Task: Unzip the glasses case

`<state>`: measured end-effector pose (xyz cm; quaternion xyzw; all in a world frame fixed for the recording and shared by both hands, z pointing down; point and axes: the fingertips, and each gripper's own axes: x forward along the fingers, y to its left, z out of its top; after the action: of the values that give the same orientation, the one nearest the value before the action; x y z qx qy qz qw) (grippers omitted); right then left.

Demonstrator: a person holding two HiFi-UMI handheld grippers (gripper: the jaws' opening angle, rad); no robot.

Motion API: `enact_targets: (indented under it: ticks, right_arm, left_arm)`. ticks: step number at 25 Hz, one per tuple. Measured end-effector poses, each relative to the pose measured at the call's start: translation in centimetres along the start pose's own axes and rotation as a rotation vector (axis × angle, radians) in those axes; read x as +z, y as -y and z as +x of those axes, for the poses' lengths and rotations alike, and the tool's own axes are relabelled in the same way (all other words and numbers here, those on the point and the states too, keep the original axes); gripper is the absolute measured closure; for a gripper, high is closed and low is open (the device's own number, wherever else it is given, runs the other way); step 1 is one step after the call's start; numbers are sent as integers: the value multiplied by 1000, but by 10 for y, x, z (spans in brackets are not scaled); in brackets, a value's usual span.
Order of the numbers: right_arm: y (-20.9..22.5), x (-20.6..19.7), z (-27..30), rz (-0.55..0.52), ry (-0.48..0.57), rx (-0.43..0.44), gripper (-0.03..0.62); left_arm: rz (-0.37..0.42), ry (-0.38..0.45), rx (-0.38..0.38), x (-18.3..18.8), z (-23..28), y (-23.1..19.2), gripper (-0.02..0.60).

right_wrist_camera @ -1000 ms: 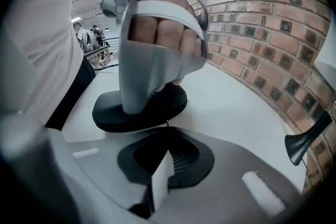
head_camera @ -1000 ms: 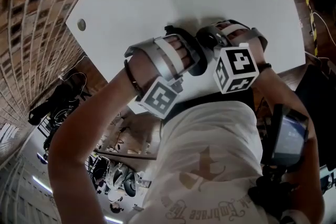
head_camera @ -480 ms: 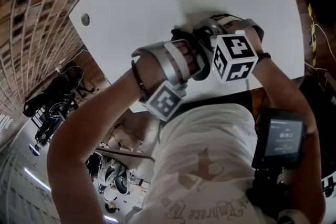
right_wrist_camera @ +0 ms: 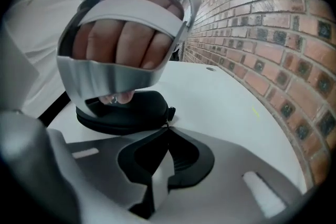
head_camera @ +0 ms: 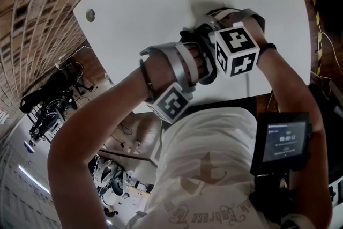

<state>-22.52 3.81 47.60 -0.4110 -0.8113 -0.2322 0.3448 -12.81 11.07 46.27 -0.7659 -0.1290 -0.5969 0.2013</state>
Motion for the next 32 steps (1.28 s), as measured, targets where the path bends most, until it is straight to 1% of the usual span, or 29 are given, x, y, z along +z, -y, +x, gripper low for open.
enact_targets:
  ticks: [3, 5, 7, 10, 11, 14, 18, 19, 22, 24, 27, 28, 30, 32]
  right_arm:
    - [2, 4, 6, -83, -5, 13, 586]
    - [1, 5, 7, -111, -6, 26, 586]
    - [3, 3, 7, -124, -5, 31, 586]
    - [8, 6, 9, -146, 2, 27, 586]
    - [8, 6, 10, -152, 3, 30, 586]
    - [5, 5, 11, -172, 2, 34, 586]
    - [7, 6, 12, -200, 3, 42, 585]
    - [7, 6, 12, -206, 6, 49, 585]
    - [7, 5, 12, -220, 14, 67, 585]
    - [8, 4, 12, -225, 16, 68, 583]
    - [14, 8, 16, -213, 22, 37, 589]
    - [17, 10, 17, -208, 23, 26, 588]
    - [20, 11, 18, -201, 26, 19, 588]
    - [21, 8, 18, -187, 34, 12, 588]
  left_arm:
    - [3, 6, 52, 4, 5, 0, 324]
    - [7, 4, 67, 5, 5, -3, 324]
    - [14, -7, 56, 1, 4, -4, 322]
    - [18, -15, -12, -6, -4, 3, 322]
    - [14, -11, -21, -6, -4, 4, 322]
    - [2, 2, -14, -1, -1, 3, 322]
    - [4, -1, -18, -1, 1, 1, 321]
    - [5, -4, -11, 0, 2, -1, 321]
    - [10, -21, 41, 0, 7, -10, 321]
    - [13, -24, 27, -1, 8, -9, 321]
    - [15, -31, 41, -3, 10, -12, 319]
    - [12, -32, 35, -4, 9, -12, 319]
    - [-3, -25, -2, -4, 7, -10, 318]
    - [-14, -20, -16, -4, 7, -8, 318]
